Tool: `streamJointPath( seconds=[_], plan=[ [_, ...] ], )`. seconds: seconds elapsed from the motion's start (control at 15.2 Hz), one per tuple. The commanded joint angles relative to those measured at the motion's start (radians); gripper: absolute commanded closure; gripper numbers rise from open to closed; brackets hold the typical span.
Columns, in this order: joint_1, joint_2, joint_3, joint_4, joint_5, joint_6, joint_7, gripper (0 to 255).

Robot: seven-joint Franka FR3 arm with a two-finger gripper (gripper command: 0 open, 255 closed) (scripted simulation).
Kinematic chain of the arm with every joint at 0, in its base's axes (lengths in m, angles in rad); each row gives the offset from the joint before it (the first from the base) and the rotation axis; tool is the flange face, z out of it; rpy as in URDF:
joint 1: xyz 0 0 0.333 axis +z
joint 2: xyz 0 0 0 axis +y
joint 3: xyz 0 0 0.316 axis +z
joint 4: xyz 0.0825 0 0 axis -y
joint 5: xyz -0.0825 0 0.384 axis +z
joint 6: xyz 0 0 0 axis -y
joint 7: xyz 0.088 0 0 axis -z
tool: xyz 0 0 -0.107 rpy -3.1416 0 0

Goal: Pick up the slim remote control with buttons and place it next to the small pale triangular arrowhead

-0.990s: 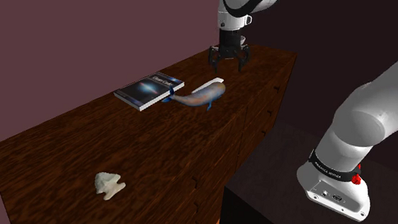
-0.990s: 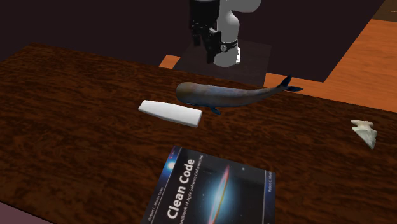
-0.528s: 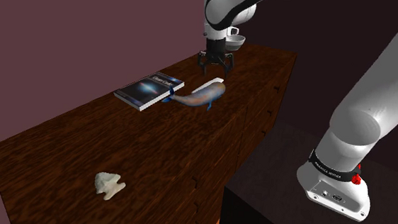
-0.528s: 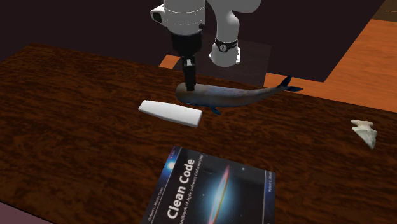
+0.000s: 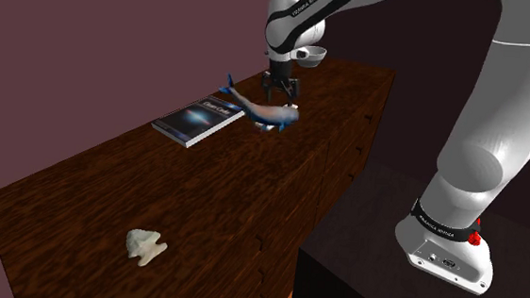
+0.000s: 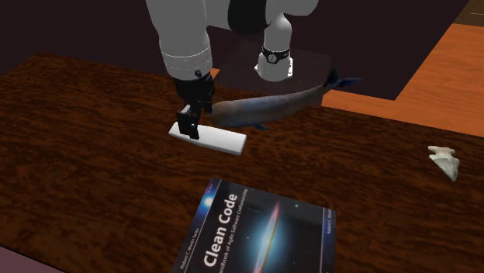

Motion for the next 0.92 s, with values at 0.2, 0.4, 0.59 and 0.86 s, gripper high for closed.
streamJointPath(
  seconds=[0.2,0.4,0.59,0.86],
  plan=[
    [0.005,0.056,-0.003,-0.020,-0.006,0.051,0.026,0],
    [0.006,0.075,-0.004,-0.032,-0.009,0.082,0.028,0],
    [0.006,0.075,-0.005,-0.032,-0.009,0.082,0.028,0],
    [0.007,0.075,-0.006,-0.032,-0.009,0.082,0.028,0]
  ],
)
